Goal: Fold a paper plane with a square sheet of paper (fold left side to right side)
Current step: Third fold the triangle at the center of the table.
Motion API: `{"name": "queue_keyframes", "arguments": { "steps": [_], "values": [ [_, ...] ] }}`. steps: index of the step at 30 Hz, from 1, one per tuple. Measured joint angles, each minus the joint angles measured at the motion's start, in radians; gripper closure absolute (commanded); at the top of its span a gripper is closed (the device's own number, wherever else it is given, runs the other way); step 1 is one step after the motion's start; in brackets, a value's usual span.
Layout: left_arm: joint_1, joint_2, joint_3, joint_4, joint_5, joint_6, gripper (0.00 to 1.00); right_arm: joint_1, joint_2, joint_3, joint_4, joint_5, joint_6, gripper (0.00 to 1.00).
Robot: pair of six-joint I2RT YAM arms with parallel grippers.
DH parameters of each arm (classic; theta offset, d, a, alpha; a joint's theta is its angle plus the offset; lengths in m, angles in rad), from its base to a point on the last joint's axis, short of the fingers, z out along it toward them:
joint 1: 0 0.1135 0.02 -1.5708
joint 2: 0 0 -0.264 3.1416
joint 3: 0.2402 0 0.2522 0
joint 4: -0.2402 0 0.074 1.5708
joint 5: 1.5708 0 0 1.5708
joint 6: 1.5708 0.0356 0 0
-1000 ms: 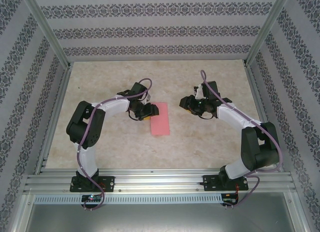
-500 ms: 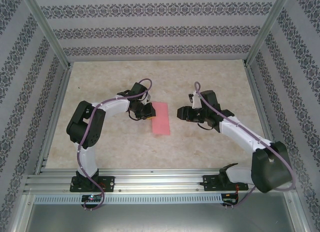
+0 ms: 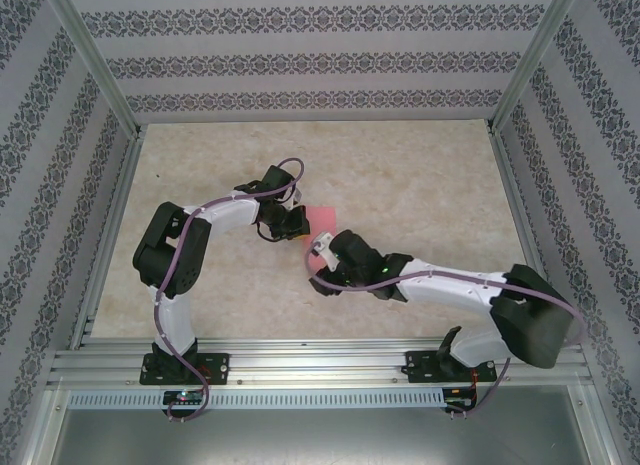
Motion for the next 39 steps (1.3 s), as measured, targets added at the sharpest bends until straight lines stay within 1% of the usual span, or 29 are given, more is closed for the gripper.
{"name": "queue_keyframes", "arguments": {
  "steps": [5, 10, 15, 18, 21, 24, 25, 28, 33, 37, 39],
  "values": [
    [0.0, 0.0, 0.0, -0.004, 0.006, 0.0, 0.96, 0.057, 0.101, 0.055, 0.004, 0.08, -0.077, 0.44],
    [0.0, 0.0, 0.0, -0.013, 0.007, 0.0, 0.97, 0.101, 0.198, 0.124, 0.005, 0.129, -0.131, 0.42],
    [0.0, 0.0, 0.0, -0.019, 0.008, 0.0, 0.98, 0.114, 0.268, 0.163, 0.004, 0.171, -0.156, 0.36],
    [0.0, 0.0, 0.0, -0.021, 0.008, 0.0, 0.98, 0.114, 0.301, 0.183, 0.003, 0.206, -0.16, 0.36],
    [0.0, 0.0, 0.002, -0.023, 0.008, 0.0, 0.99, 0.114, 0.322, 0.2, 0.003, 0.229, -0.161, 0.43],
    [0.0, 0.0, 0.011, -0.031, 0.01, 0.0, 0.99, 0.114, 0.325, 0.205, 0.002, 0.242, -0.166, 0.54],
    [0.0, 0.0, 0.015, -0.032, 0.01, 0.0, 0.99, 0.113, 0.325, 0.207, 0.002, 0.245, -0.164, 0.59],
    [0.0, 0.0, 0.021, -0.032, 0.01, 0.001, 0.99, 0.104, 0.324, 0.208, -0.001, 0.248, -0.163, 0.69],
    [0.0, 0.0, 0.023, -0.035, 0.01, 0.001, 0.99, 0.065, 0.303, 0.208, -0.02, 0.232, -0.159, 0.8],
    [0.0, 0.0, 0.027, -0.036, 0.01, 0.001, 0.99, 0.042, 0.275, 0.208, -0.032, 0.214, -0.159, 0.93],
    [0.0, 0.0, 0.027, -0.036, 0.01, 0.001, 0.99, 0.031, 0.267, 0.208, -0.036, 0.195, -0.159, 0.97]
  ]
}}
